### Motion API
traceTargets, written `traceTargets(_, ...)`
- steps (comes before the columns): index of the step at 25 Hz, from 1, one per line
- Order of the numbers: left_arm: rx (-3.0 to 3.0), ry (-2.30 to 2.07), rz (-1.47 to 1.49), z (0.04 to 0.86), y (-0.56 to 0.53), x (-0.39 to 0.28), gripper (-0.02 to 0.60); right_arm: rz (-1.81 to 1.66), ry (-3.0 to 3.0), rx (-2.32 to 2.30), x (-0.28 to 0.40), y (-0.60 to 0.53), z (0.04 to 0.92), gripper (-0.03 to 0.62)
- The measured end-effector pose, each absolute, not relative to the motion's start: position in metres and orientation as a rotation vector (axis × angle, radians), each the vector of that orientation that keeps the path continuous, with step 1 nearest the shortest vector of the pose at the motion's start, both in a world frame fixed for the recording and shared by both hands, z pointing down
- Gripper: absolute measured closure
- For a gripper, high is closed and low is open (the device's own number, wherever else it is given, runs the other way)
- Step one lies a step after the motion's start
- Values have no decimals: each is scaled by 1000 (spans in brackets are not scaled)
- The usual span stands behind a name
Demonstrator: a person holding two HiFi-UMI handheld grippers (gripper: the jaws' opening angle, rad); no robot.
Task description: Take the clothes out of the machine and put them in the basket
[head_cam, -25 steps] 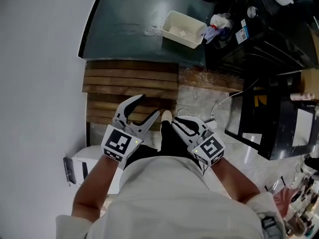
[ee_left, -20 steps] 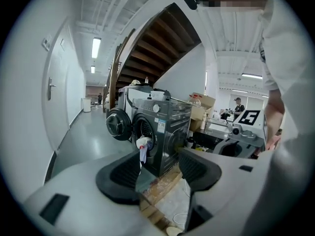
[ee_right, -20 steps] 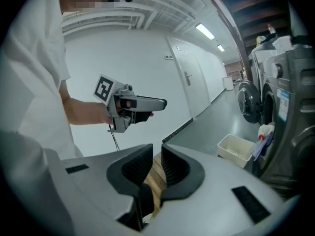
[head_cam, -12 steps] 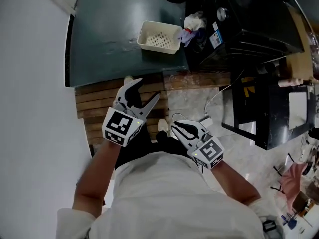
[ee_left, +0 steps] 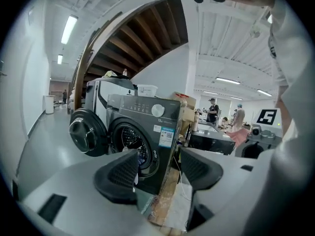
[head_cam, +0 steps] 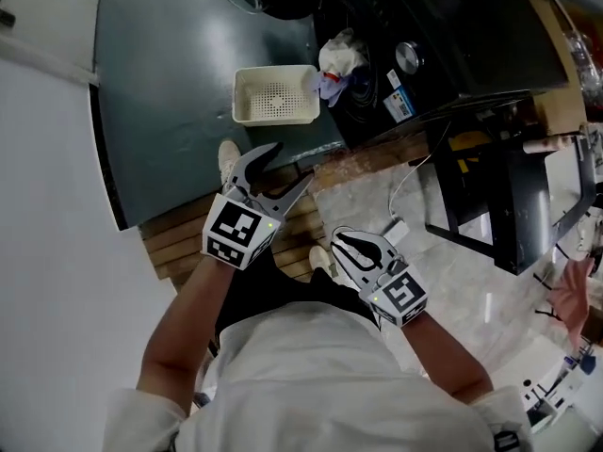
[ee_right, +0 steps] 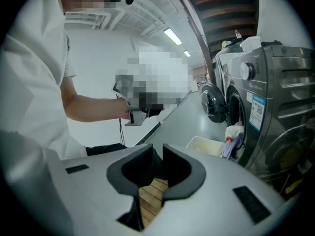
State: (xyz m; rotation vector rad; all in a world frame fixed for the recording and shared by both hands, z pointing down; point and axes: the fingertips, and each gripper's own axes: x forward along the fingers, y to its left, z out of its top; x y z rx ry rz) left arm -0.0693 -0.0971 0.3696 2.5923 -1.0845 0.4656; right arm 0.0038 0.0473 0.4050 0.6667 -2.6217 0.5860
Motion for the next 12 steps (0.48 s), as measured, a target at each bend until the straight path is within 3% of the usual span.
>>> traceTargets(12, 2678, -792, 608, 463, -255, -28, 279, 703, -2551, 886, -38, -28, 441, 546)
